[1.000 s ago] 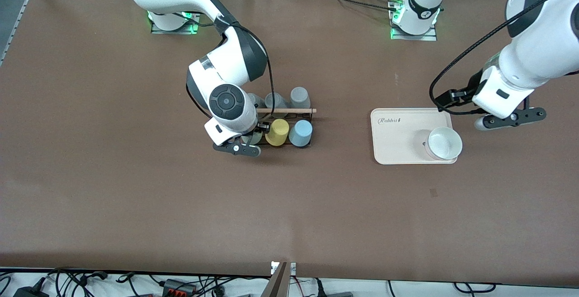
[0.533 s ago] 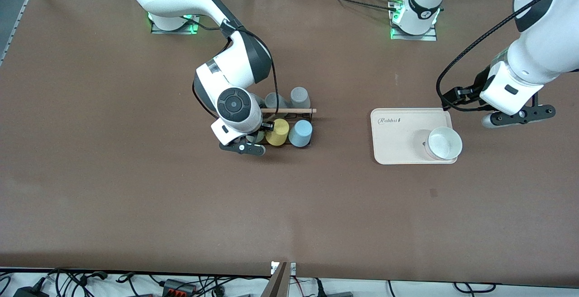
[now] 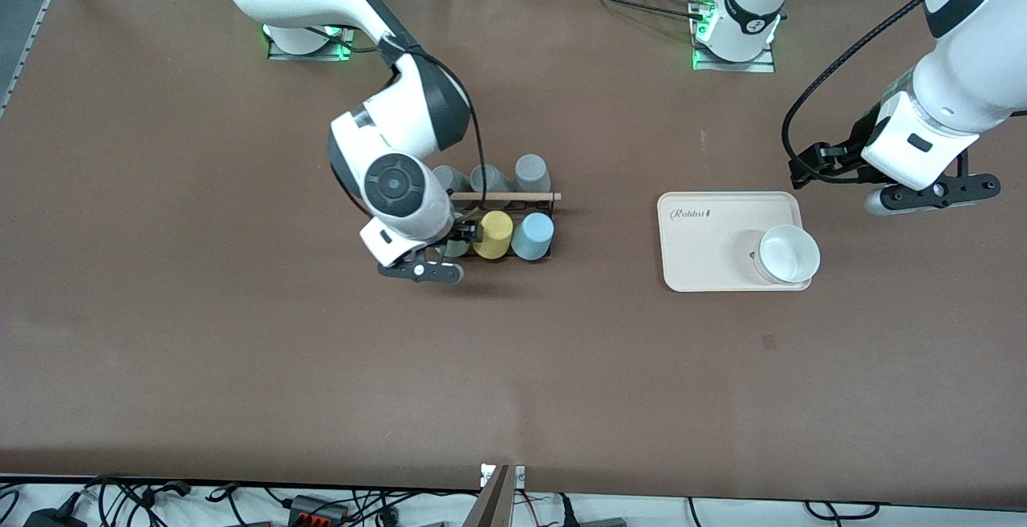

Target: Hang scattered cups on rack with three cups

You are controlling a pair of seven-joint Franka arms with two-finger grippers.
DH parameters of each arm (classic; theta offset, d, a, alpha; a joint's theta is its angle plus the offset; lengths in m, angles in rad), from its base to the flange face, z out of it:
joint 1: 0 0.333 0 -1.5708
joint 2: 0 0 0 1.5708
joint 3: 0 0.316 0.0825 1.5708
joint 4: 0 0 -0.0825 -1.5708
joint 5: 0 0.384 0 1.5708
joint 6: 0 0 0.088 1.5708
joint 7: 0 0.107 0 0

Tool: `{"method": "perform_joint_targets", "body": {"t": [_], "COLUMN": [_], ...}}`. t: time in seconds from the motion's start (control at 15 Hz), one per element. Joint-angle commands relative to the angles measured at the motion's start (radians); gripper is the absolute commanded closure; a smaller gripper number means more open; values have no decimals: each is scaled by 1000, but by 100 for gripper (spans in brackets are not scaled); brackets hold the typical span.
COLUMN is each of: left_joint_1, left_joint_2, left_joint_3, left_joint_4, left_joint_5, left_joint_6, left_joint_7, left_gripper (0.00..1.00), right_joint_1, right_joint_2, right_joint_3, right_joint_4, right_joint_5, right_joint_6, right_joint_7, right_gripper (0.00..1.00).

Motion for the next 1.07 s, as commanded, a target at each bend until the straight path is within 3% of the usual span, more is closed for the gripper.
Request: {"method": "perform_joint_targets", "body": {"t": [0.0, 0.2, 0.53, 0.73, 1.0], "left_joint_1": [7, 12, 12, 12, 12], "left_joint_2": [-15, -15, -13, -13, -13], "left_joint_3": [-20, -18, -18, -18, -18], "left_joint_4": [2, 2, 6, 6, 7], "left_joint_5": [14, 14, 14, 14, 14], "left_joint_6": [-16, -23, -36, -36, -36], "left_joint_7": [21, 27, 27, 27, 27], "left_gripper": [0, 0, 0, 0, 0], "right_joint_1": [-131, -266, -426, -464, -489], "right_joint_2": [-79, -157, -310, -462, -682], "right_joint_3": [3, -3, -5, -5, -5], "right_joint_4": [63, 105, 36, -144, -493], "right_joint_5": [4, -14, -75, -103, -103], "right_joint_6": [-112, -236, -355, -288, -59], "right_joint_7": [-96, -128, -363, -417, -434], "right_gripper": [0, 0, 0, 0, 0]}}
